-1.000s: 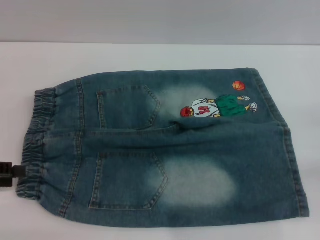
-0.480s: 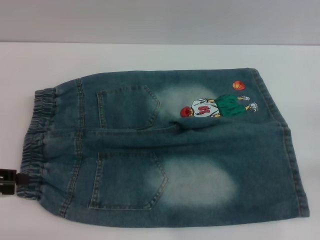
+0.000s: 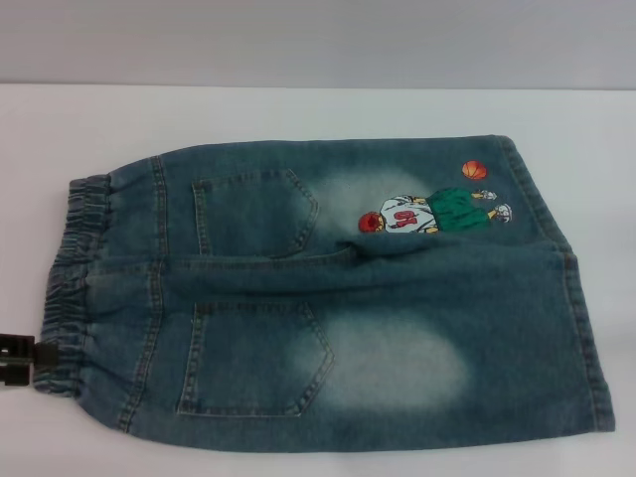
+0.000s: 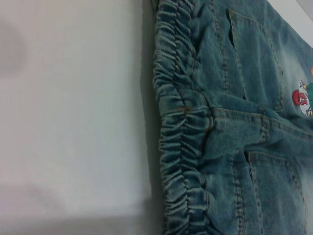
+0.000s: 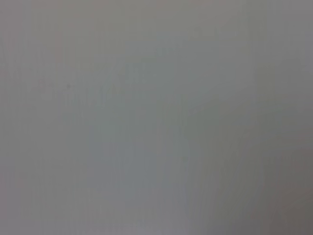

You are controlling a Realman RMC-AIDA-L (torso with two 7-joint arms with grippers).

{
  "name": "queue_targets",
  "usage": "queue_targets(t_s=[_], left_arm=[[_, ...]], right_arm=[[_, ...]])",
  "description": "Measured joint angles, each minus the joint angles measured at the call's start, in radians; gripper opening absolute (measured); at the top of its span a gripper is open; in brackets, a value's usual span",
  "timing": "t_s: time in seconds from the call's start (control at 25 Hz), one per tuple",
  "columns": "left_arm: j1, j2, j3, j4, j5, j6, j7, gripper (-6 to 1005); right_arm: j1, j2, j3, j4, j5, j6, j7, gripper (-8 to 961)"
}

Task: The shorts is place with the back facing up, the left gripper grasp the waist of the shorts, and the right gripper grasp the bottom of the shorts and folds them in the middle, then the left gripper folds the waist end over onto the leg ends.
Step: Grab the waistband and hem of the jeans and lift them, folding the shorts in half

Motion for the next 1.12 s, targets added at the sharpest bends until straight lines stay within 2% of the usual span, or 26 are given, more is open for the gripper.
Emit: queue_targets(t_s=[0.4, 0.56, 0.76, 1.12], left_arm=[[0.003, -0.001, 0.001, -0.010, 0.000, -0.031, -0.001, 675], [0.001, -0.006, -0.003, -0.010, 0.022, -0.032, -0.001, 674], [-0.001, -0.023, -0.006, -0.007, 0.049, -0.036, -0.003, 672], [-0.014, -0.026, -0.006, -0.011, 0.050, -0.034, -0.004, 668]], right_arm=[[-0.003, 0.000, 0.000, -0.007, 0.000, 0.000, 0.000, 526], [-0.003, -0.001, 0.000, -0.008, 0.000, 0.000, 0.000, 526], [-0.004, -0.002, 0.000, -0.009, 0.000, 0.000, 0.000, 526], [-0.008, -0.002, -0.002, -0.009, 0.000, 0.000, 0.000, 526]])
